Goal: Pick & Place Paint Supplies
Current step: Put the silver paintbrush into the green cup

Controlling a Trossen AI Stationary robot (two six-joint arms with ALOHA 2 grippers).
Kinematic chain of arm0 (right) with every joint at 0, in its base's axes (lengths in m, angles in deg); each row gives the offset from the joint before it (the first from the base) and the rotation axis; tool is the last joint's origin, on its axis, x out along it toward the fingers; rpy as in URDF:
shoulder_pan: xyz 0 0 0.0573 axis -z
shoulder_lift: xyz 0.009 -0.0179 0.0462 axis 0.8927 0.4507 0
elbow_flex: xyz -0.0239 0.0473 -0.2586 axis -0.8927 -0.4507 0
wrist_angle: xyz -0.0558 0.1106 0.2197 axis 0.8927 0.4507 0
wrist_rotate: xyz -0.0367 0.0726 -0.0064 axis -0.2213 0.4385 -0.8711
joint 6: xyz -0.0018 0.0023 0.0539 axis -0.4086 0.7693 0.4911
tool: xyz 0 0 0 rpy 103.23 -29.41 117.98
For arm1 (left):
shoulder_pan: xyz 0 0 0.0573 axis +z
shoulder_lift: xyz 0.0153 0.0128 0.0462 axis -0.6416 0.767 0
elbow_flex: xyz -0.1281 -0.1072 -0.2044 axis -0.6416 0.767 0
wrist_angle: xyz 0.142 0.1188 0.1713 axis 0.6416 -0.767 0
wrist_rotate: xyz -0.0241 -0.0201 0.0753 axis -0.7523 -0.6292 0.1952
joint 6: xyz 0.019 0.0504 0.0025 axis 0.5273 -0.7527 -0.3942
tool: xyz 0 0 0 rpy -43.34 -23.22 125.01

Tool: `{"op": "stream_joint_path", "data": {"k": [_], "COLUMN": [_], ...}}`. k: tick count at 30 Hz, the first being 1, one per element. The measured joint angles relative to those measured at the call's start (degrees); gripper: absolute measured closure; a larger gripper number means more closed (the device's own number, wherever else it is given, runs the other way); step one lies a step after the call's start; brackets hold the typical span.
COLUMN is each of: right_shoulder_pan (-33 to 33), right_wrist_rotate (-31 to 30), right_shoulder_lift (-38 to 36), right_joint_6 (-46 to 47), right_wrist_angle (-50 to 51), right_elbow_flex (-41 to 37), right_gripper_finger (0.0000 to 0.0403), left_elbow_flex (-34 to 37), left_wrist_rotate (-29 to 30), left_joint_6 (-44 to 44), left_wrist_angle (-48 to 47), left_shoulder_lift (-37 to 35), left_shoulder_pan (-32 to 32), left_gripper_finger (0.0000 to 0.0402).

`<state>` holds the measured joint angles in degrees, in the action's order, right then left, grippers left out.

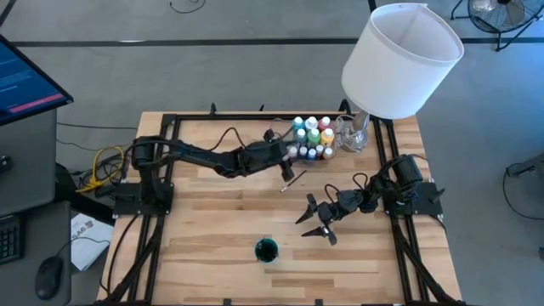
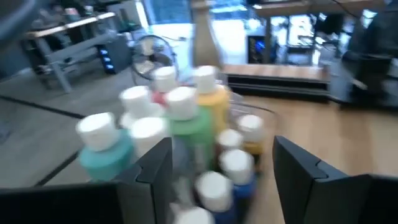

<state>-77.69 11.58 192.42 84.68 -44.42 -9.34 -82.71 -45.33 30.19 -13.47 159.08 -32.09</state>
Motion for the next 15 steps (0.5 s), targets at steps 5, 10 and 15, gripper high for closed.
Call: {"op": "stream_joint_path", "data": {"k": [5,10,15], "right_shoulder_pan": [0.0,0.0,-2.3], "right_wrist_rotate": [0.0,-1.6,-12.6], "right_shoulder_lift": [0.0,-1.2,-6.6], "right_joint_6": [0.6,0.6,0.6], "right_wrist_angle": [0.0,-0.3,-0.6], "right_elbow_flex": [-0.1,-2.3,-6.8], "right_gripper_finger": [0.0187,0.0187,0.0187], "left_elbow_flex": [0.0,0.5,8.0], "left_wrist_rotate": [-0.4,1.3,1.8], "left_joint_6": [-2.6,-1.8,3.8], "left_wrist_angle": [-7.6,-17.1,-17.2], "left_shoulder_lift": [-4.0,-5.3,-6.0], "left_shoulder_pan": [-3.5,-5.6,-5.3], "left_gripper_finger": [0.0233,0.0244,0.0259]}}
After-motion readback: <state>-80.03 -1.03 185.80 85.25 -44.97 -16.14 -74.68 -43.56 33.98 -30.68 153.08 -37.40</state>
